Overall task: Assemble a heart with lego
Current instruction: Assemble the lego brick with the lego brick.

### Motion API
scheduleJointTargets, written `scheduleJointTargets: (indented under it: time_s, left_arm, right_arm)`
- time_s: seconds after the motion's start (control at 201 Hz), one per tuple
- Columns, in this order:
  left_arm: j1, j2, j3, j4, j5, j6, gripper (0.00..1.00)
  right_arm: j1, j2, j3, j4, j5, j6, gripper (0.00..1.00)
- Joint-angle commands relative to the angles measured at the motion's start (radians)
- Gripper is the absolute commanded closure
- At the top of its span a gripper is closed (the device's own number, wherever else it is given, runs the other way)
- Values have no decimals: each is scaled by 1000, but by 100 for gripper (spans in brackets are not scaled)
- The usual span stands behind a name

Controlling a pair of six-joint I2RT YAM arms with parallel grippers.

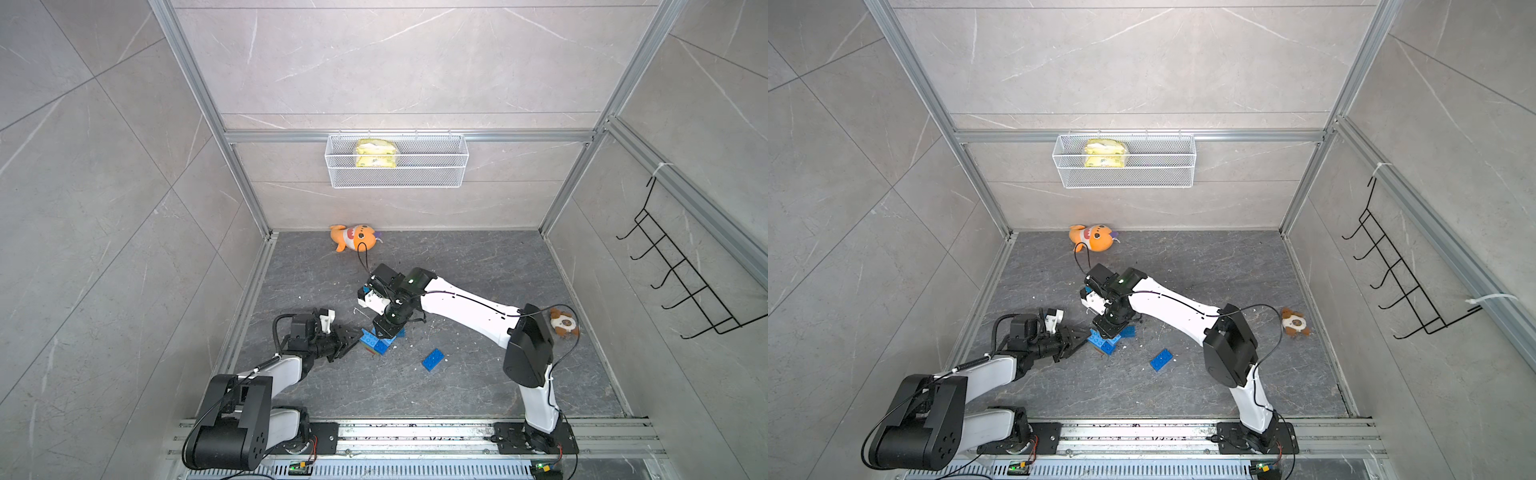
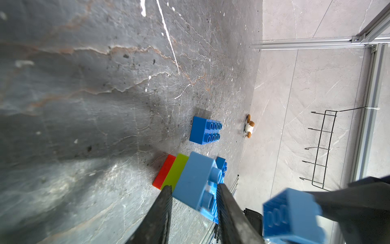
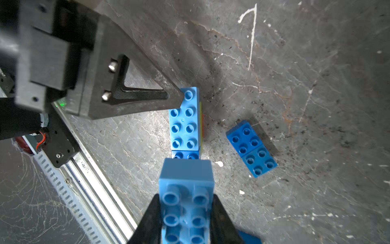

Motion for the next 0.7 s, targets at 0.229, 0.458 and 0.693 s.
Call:
scheduleJointTargets:
  time_s: [0.229, 0.458, 0.693]
  left_arm:
    - [-3, -10, 14, 20, 12, 15, 62]
    - [-4, -4, 3, 38, 11, 11, 62]
    - [-4, 4, -4, 54, 10, 10, 63]
  right_arm:
    - [37, 154, 196, -197, 24, -40, 79]
    - [41, 204, 241, -246, 66, -38, 79]
    - [55, 237, 264, -239, 87, -24, 78]
